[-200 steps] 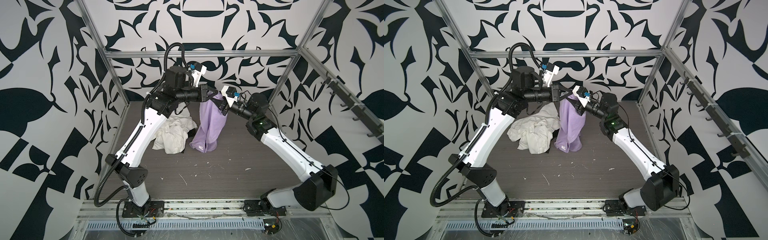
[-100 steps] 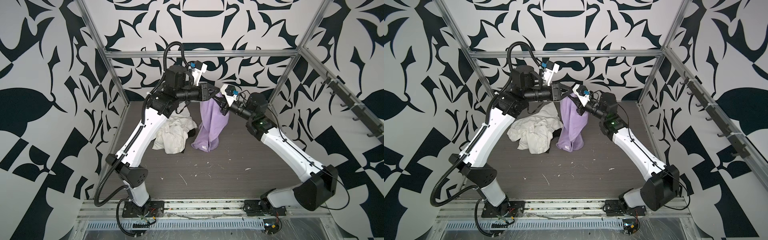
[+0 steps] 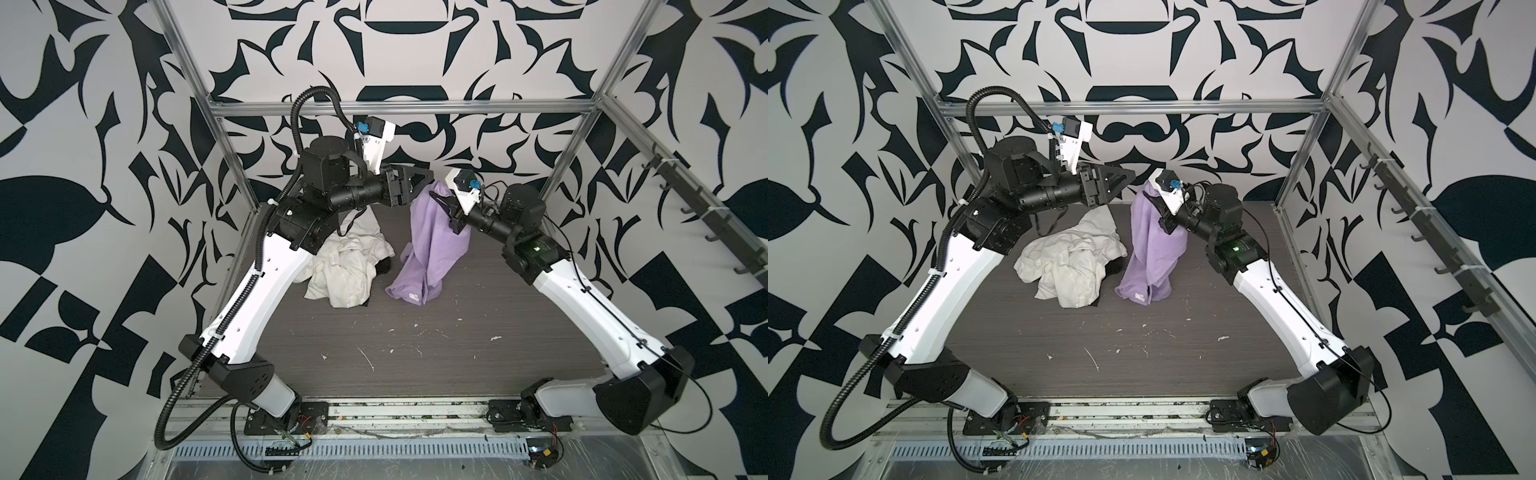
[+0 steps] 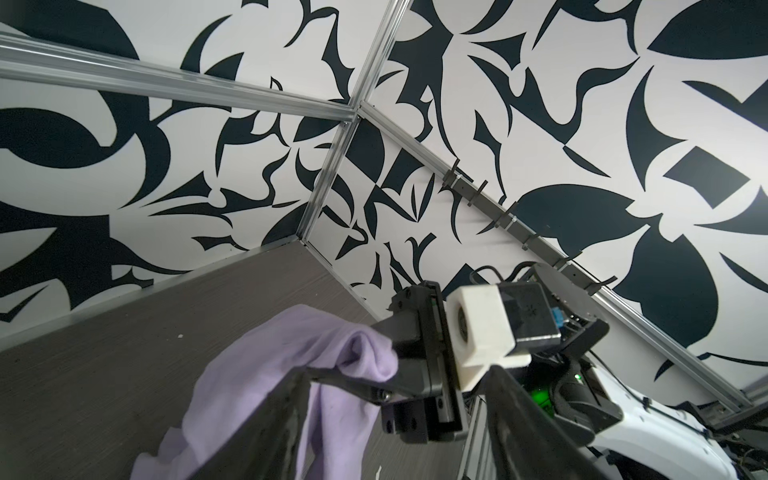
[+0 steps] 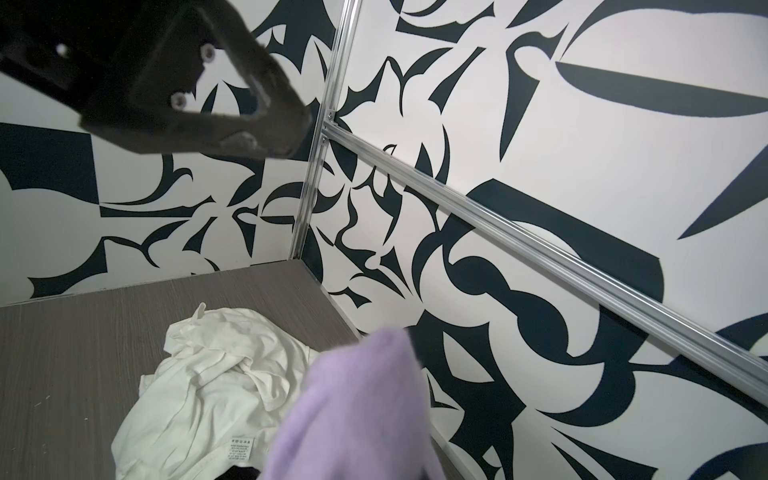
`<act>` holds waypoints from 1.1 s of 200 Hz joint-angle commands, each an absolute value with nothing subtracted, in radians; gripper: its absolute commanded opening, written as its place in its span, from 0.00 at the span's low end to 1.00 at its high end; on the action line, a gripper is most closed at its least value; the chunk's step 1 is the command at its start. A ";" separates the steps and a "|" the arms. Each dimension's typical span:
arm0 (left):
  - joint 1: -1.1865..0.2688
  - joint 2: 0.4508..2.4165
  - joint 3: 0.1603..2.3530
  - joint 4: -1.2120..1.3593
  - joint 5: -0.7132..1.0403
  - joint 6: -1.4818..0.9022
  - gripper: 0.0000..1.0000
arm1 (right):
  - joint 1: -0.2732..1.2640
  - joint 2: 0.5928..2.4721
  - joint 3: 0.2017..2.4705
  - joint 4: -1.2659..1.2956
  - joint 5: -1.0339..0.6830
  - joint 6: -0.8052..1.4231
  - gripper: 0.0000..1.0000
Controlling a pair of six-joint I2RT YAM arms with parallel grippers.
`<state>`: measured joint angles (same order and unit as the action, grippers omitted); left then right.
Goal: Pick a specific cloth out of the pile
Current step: 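Carry the lavender cloth with the right gripper toward the robot, lowering it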
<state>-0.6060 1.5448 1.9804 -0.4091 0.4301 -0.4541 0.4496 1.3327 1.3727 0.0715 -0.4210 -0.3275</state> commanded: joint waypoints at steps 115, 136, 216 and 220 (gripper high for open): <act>-0.565 1.383 1.752 -0.285 0.345 -0.415 0.99 | 0.449 1.159 1.445 -0.042 -0.573 -0.268 0.00; -0.563 1.372 1.734 -0.284 0.336 -0.411 0.99 | 0.449 1.150 1.425 -0.019 -0.618 -0.234 0.00; -0.562 1.367 1.704 -0.274 0.318 -0.408 0.99 | 0.379 1.223 1.339 0.107 -0.712 -0.130 0.00; -0.563 1.368 1.705 -0.275 0.319 -0.407 0.99 | 0.372 1.225 1.335 0.113 -0.717 -0.123 0.00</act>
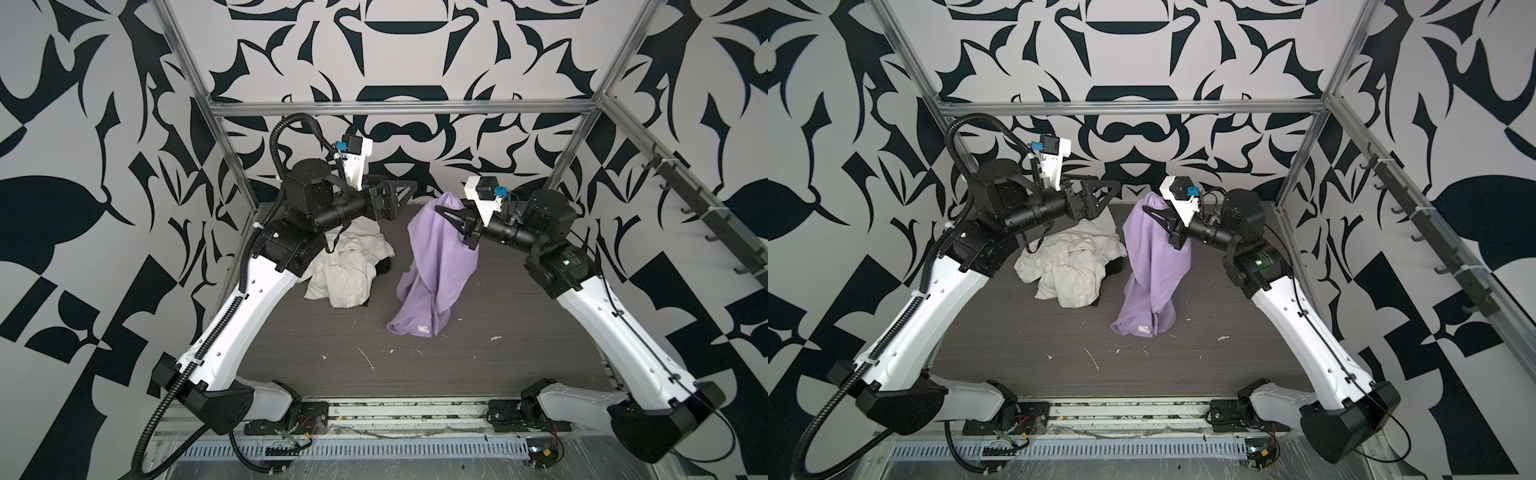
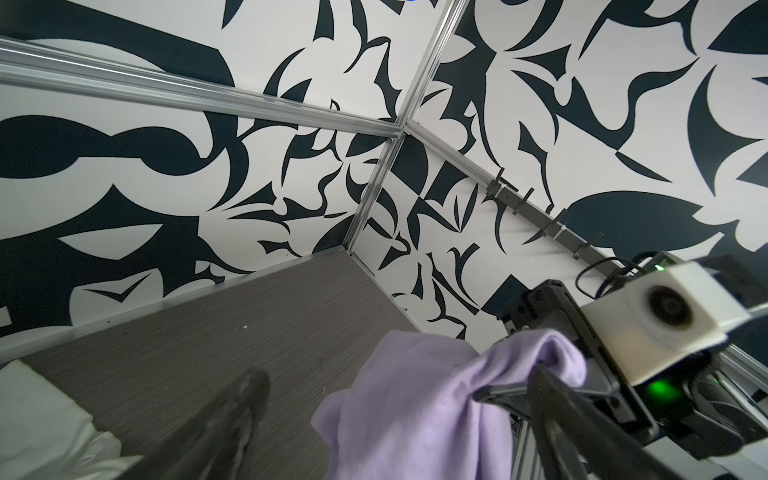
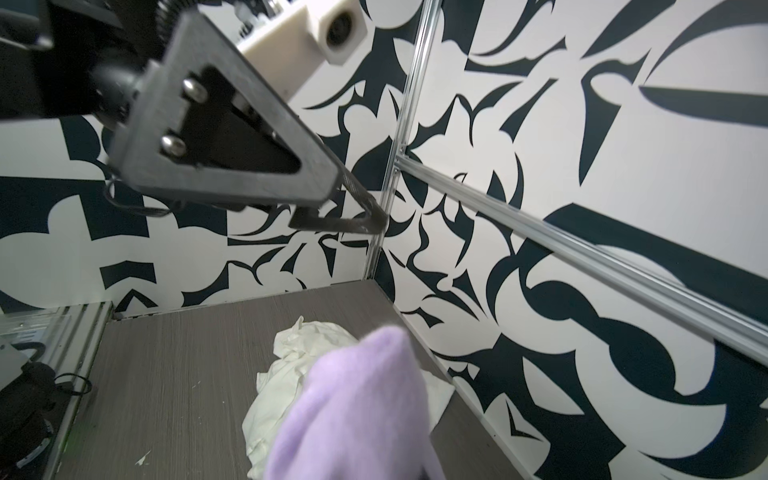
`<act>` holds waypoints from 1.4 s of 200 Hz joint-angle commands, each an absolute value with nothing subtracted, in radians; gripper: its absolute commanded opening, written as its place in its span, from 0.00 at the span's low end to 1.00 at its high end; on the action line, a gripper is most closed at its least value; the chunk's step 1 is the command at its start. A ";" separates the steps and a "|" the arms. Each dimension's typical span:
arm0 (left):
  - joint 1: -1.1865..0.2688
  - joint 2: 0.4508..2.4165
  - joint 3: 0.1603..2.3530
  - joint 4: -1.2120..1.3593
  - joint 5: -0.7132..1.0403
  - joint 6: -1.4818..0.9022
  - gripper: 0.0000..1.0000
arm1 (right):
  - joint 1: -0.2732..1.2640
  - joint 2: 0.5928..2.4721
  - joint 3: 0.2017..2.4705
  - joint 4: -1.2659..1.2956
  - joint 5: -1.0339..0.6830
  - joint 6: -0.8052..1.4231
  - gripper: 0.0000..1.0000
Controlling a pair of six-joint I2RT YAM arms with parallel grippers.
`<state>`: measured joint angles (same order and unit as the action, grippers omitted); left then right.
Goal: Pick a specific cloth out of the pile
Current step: 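Carry the lavender cloth with the right gripper toward the robot, lowering it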
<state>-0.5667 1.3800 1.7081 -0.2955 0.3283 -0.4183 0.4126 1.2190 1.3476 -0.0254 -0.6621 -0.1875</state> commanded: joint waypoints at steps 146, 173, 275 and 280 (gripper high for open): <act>-0.563 1.426 1.712 -0.261 0.330 -0.435 0.99 | 0.258 1.175 1.237 -0.089 -0.676 -0.225 0.00; -0.562 1.438 1.715 -0.256 0.337 -0.445 0.99 | 0.258 1.144 1.229 -0.191 -0.619 -0.292 0.00; -0.562 1.464 1.730 -0.253 0.358 -0.467 0.99 | 0.281 1.152 1.229 -0.297 -0.437 -0.364 0.00; -0.563 1.462 1.727 -0.253 0.357 -0.465 0.99 | 0.288 1.155 1.226 -0.298 -0.428 -0.364 0.00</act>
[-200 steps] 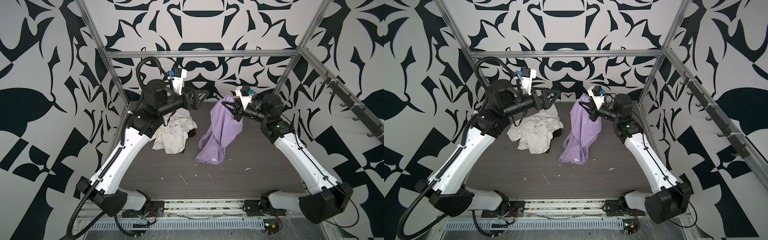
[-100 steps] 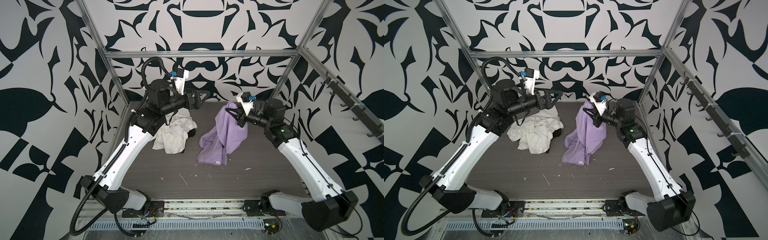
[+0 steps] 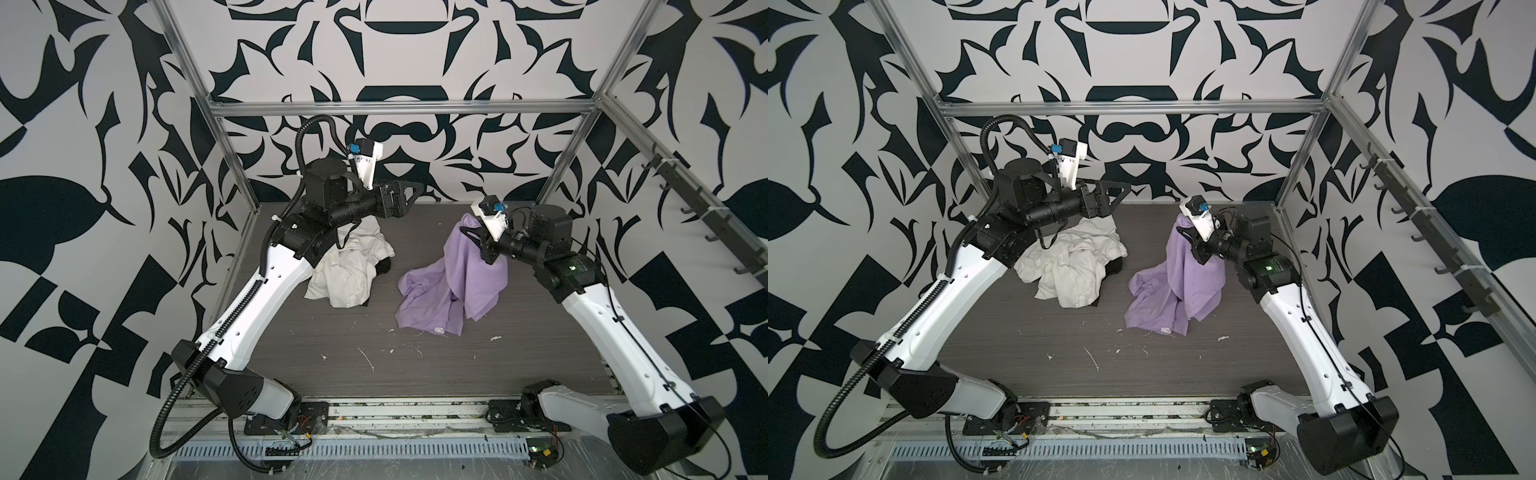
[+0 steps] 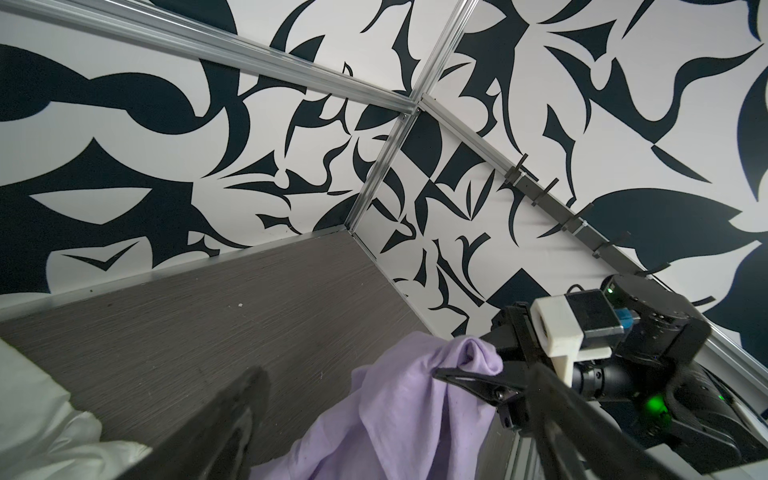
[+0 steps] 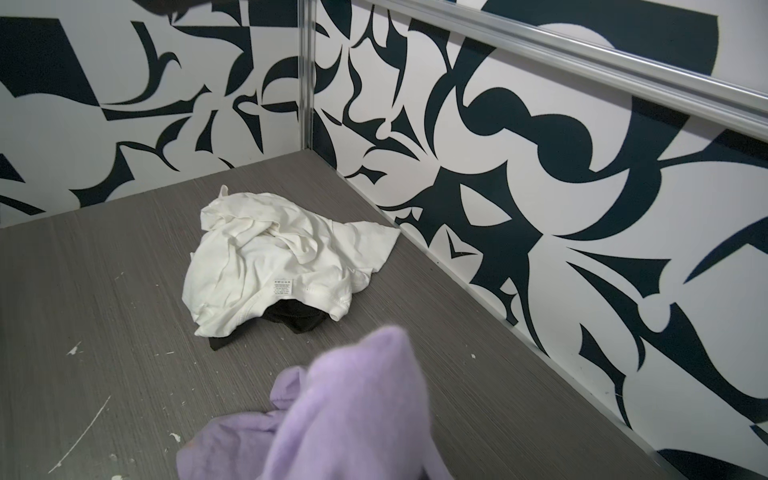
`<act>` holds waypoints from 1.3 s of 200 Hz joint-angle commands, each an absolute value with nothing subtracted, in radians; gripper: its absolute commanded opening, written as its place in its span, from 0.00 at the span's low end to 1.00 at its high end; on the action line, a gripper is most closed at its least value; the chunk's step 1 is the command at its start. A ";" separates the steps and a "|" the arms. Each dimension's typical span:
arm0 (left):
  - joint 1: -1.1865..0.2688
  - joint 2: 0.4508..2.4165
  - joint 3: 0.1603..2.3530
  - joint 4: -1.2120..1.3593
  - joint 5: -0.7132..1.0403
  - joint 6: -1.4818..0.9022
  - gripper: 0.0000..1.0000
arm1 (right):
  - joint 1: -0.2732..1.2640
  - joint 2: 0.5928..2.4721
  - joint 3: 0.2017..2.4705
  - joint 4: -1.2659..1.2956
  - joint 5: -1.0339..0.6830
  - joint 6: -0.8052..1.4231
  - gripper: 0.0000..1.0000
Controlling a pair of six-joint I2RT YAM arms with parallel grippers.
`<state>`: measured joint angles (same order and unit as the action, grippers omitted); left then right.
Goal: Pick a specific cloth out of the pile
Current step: 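Carry the lavender cloth with the right gripper toward the robot, lowering it, then lower the lavender cloth onto the table with the right gripper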
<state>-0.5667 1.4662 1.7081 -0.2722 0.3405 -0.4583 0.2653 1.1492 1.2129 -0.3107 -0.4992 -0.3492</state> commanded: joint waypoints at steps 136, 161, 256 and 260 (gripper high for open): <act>-0.561 1.447 1.712 -0.262 0.339 -0.443 0.99 | 0.419 1.200 1.137 -0.334 -0.358 -0.384 0.00; -0.563 1.445 1.711 -0.262 0.337 -0.444 0.99 | 0.438 1.208 1.128 -0.328 -0.365 -0.371 0.00; -0.562 1.442 1.701 -0.257 0.339 -0.445 0.99 | 0.626 1.326 1.057 -0.183 -0.365 -0.274 0.00; -0.561 1.441 1.702 -0.258 0.337 -0.444 0.99 | 0.630 1.334 1.057 -0.177 -0.366 -0.269 0.00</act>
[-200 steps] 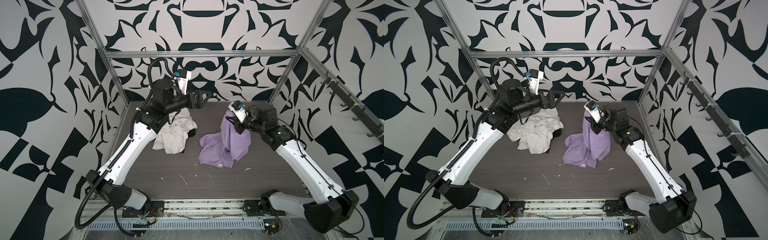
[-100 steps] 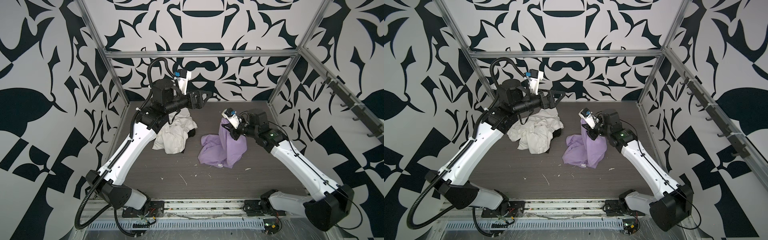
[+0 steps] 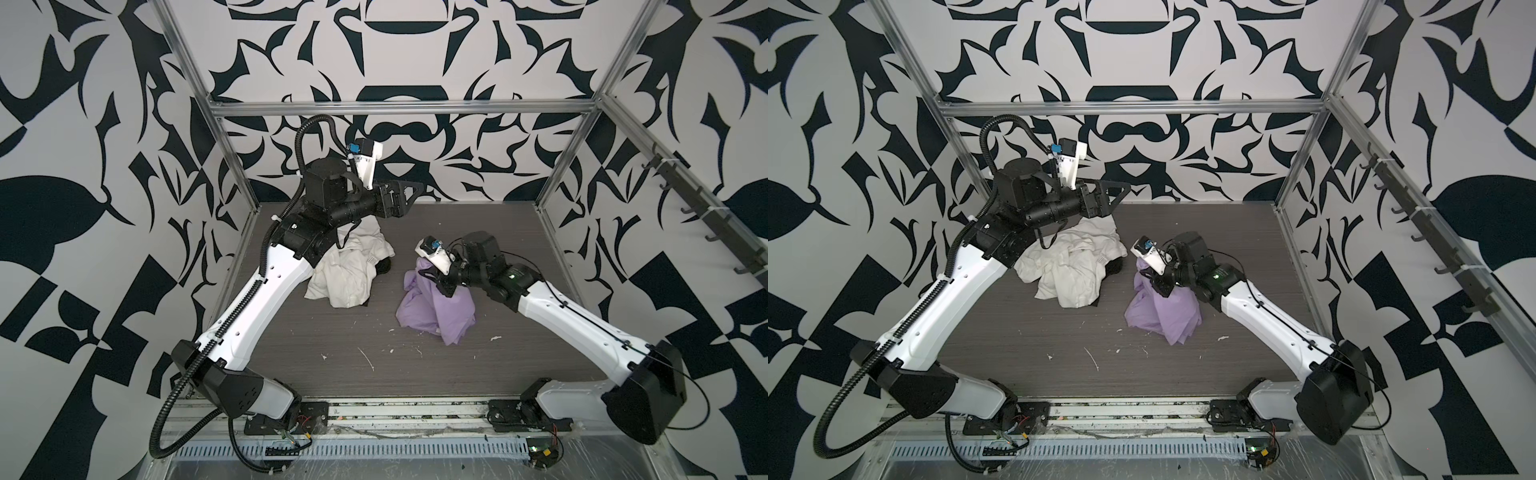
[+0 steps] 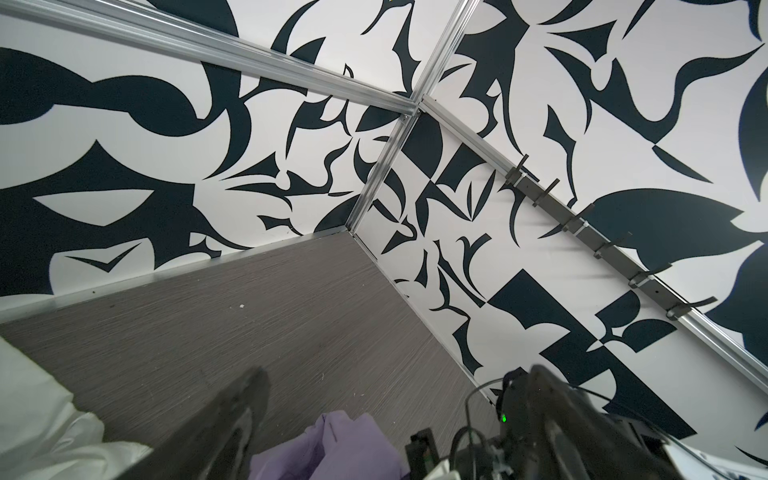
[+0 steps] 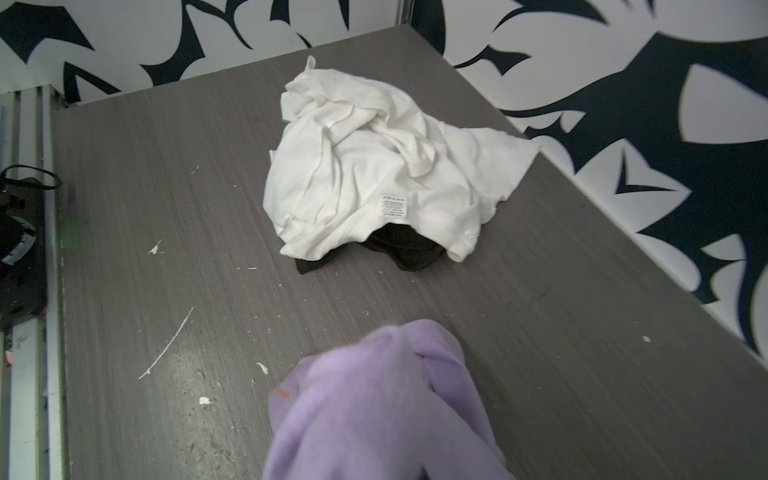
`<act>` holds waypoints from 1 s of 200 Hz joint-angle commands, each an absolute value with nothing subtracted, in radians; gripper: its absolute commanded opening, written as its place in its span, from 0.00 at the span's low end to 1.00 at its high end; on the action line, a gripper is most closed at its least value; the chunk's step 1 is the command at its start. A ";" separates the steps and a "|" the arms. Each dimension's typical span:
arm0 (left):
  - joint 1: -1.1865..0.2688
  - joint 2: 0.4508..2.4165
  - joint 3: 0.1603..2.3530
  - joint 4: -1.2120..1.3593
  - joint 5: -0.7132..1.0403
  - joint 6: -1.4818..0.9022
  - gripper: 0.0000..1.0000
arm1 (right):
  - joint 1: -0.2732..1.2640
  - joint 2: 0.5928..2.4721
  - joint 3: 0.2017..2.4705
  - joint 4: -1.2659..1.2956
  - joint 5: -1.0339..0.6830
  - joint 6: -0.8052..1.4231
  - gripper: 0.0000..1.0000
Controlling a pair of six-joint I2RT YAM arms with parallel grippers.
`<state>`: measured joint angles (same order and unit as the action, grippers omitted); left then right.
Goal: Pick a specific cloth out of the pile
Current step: 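Lower the lavender cloth onto the table with the right gripper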
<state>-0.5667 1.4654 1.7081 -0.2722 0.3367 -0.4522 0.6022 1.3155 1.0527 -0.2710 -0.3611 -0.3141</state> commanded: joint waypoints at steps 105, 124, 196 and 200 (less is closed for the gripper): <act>-0.557 1.404 1.656 -0.253 0.320 -0.432 0.99 | 0.676 1.478 1.010 0.079 -0.518 -0.036 0.00; -0.553 1.400 1.651 -0.252 0.319 -0.430 0.99 | 0.674 1.501 1.008 0.095 -0.507 -0.002 0.00; -0.544 1.384 1.631 -0.249 0.319 -0.424 1.00 | 0.634 1.562 0.991 0.092 -0.458 0.030 0.00; -0.544 1.383 1.629 -0.249 0.320 -0.423 1.00 | 0.628 1.563 0.990 0.089 -0.455 0.029 0.00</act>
<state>-0.5510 1.4139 1.6455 -0.2665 0.3244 -0.4393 0.6537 1.5700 0.9985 0.0509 -0.4774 0.0086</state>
